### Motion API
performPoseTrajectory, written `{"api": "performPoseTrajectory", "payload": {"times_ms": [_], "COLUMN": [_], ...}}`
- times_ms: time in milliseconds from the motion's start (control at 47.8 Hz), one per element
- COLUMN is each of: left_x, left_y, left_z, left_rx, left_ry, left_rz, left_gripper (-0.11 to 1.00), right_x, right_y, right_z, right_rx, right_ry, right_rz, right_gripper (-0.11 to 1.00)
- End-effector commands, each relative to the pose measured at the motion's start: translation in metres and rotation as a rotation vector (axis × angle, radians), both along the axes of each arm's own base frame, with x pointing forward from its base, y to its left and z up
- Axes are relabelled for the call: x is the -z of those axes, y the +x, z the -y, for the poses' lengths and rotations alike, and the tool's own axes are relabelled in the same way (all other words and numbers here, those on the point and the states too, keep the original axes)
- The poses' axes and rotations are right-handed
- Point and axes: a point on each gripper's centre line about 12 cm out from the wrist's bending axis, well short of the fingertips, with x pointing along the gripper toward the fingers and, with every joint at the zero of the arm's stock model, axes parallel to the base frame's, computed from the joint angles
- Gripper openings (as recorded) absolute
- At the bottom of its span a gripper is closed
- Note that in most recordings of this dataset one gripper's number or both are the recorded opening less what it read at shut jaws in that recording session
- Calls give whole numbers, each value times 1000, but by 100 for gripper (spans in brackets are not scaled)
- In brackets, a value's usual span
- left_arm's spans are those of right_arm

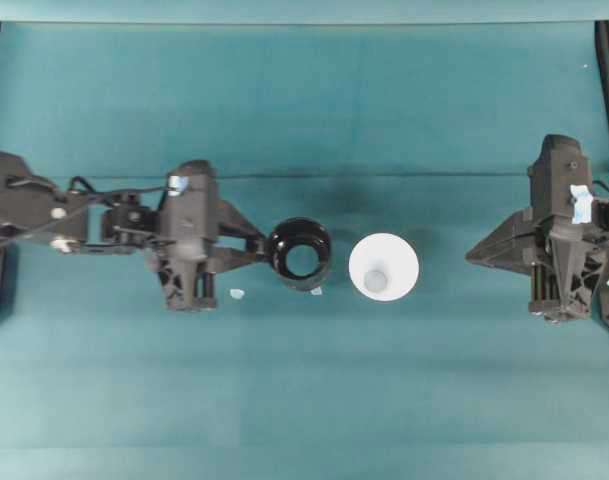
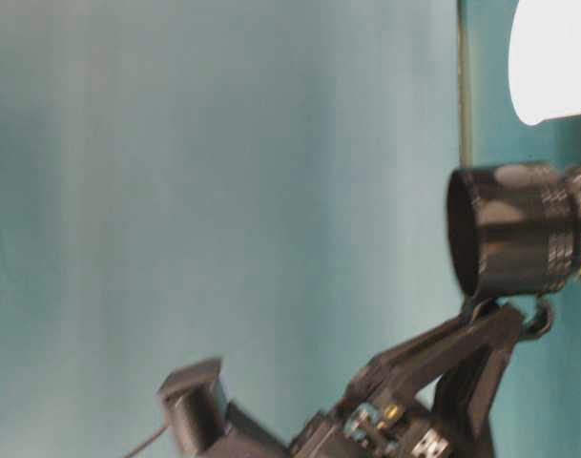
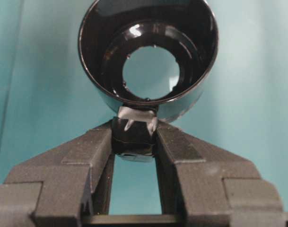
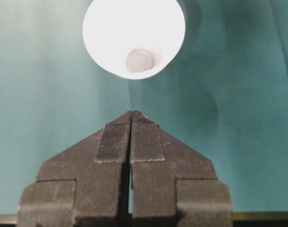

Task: Put a paper cup into the cup holder on your left arm.
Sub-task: 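Close the left gripper on the mug handle and drag the mug right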

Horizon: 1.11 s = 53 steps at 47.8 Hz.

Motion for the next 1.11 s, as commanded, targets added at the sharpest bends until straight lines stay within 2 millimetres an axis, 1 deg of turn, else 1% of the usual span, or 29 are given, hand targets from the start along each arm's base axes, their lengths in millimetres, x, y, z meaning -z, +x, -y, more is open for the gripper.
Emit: {"api": "performPoseTrajectory", "payload": {"times_ms": [0, 419, 795, 1088], "left_x": [-3, 5, 18, 18], "left_y": [7, 6, 15, 19], "left_z": [1, 3, 3, 2], "left_rx": [6, 13, 12, 12], "left_ry": [4, 4, 1, 1], "left_rz": [7, -20, -46, -45], "left_gripper": [29, 29, 29, 29], "right_x": [-8, -7, -5, -5], "right_y": [4, 3, 1, 1], "right_z": [0, 0, 0, 0], "right_rx": [9, 7, 7, 5], "right_ry": [7, 6, 7, 6], "right_rz": [26, 20, -3, -3], "right_gripper": [-3, -3, -3, -3]}}
